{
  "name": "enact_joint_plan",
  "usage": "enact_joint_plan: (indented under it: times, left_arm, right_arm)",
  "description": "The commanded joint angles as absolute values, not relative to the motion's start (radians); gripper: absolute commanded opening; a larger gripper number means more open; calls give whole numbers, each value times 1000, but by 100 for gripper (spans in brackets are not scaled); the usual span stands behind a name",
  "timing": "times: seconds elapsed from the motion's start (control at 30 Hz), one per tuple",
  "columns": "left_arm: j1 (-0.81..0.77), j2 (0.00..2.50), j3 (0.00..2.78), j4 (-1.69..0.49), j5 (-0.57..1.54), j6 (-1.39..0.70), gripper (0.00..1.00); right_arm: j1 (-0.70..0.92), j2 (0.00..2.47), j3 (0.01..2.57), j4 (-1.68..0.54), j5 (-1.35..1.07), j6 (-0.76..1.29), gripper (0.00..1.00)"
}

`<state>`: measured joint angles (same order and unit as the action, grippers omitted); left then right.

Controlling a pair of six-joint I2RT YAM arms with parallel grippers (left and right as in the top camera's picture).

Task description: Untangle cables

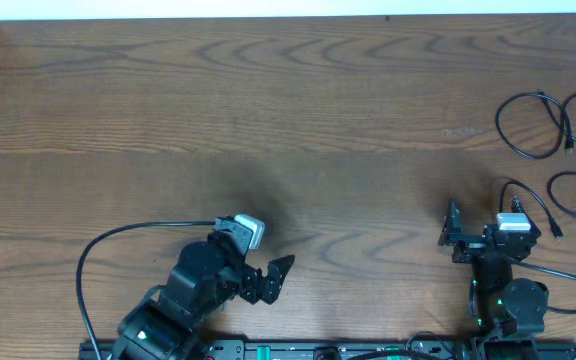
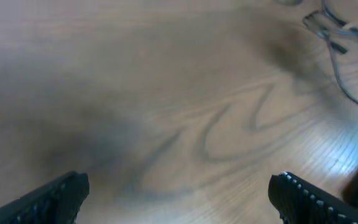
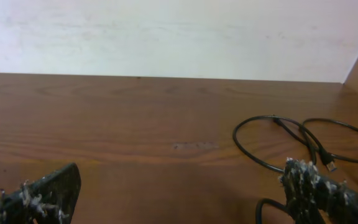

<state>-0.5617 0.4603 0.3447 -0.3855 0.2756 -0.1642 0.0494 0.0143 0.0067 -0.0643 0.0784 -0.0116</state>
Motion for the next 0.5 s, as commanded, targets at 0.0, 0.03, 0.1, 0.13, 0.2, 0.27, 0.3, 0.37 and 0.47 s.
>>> enact_joint_plan:
  times: [0.0,0.03,0.1,0.13,0.2,0.27,0.3,0.37,0.47]
  left_arm:
    - [-512,393,274,-272,410,31,96]
    - [-498,374,254,-234,429,60,96]
    - [-471,338,220,-158,452,105,96]
    - [-455,319,202,-112,463,125,96]
    - [-421,294,172,-28,465,128,96]
    - [-382,273,141,64,465,128,96]
    - [-362,262,125,110,465,128,96]
    - [-319,237,92,203,464,128,96]
    - [-266,198,47,324,464,134,96]
  right_arm:
    - [53,6,5,-68,76,-24,99]
    - [53,6,5,-68,76,-24,99]
    - [53,6,5,-69,76,-24,99]
    - [53,6,5,-68,76,-24,99]
    - [53,6,5,-69,76,-24,99]
    - [53,6,5,-69,76,-24,99]
    - [53,6,5,-68,76,-24,99]
    - [53,6,5,-68,76,-24,99]
    - [53,6,5,-68,76,-24,99]
